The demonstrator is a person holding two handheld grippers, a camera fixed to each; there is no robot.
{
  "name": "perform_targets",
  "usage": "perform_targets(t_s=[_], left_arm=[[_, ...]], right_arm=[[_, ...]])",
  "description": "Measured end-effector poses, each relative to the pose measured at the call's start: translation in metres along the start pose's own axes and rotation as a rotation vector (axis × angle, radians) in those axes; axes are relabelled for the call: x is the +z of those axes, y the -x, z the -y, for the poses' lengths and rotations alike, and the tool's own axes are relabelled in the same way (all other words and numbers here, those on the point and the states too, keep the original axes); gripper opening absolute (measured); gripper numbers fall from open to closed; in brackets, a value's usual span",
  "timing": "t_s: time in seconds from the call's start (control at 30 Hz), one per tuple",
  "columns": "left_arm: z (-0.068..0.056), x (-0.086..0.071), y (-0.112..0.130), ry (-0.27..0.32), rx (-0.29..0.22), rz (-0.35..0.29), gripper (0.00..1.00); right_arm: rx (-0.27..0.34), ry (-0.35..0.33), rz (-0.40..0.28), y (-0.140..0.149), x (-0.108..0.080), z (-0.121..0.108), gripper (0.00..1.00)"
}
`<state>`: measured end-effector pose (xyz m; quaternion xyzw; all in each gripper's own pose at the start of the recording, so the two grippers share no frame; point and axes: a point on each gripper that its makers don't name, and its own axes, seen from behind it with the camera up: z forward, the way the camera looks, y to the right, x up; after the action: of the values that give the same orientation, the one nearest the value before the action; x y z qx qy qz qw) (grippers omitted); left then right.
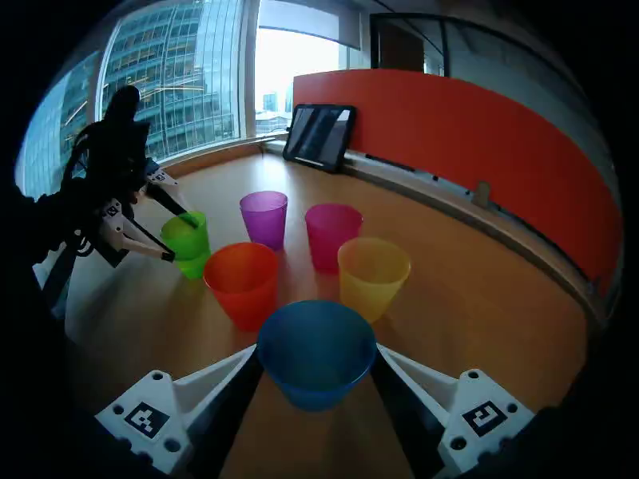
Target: Pour water
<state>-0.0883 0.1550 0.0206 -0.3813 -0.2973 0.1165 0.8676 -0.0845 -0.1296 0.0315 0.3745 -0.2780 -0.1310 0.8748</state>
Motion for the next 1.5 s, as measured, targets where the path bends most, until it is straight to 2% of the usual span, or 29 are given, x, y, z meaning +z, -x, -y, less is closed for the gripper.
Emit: perform_targets(t_s=[0.2, 0.47, 0.63, 0.8, 1.1, 1.5], left_arm=[[-0.003, -0.004, 0.012, -0.005, -0.002, 0.018, 0.97], [-0.006, -0.018, 0.015, -0.009, -0.043, -0.011, 0.97], [-0.007, -0.024, 0.016, -0.021, -0.058, -0.028, 0.97], [-0.008, -0.031, 0.015, -0.034, -0.071, -0.047, 0.97], [-0.004, -0.051, 0.015, -0.088, -0.094, -0.100, 0.97], [0.008, -0.092, 0.007, -0.222, -0.088, -0.208, 0.97]], right_arm=[[-0.003, 0.015, 0.006, 0.006, 0.003, -0.004, 0.92], [0.002, 0.034, 0.007, 0.011, 0.003, -0.009, 0.93], [0.007, 0.039, 0.019, 0.018, 0.003, -0.009, 1.00], [0.011, 0.054, 0.015, 0.019, -0.002, -0.008, 1.00], [0.037, 0.099, -0.016, 0.025, -0.030, -0.006, 1.00], [0.082, 0.208, -0.114, 0.023, -0.080, -0.006, 1.00]])
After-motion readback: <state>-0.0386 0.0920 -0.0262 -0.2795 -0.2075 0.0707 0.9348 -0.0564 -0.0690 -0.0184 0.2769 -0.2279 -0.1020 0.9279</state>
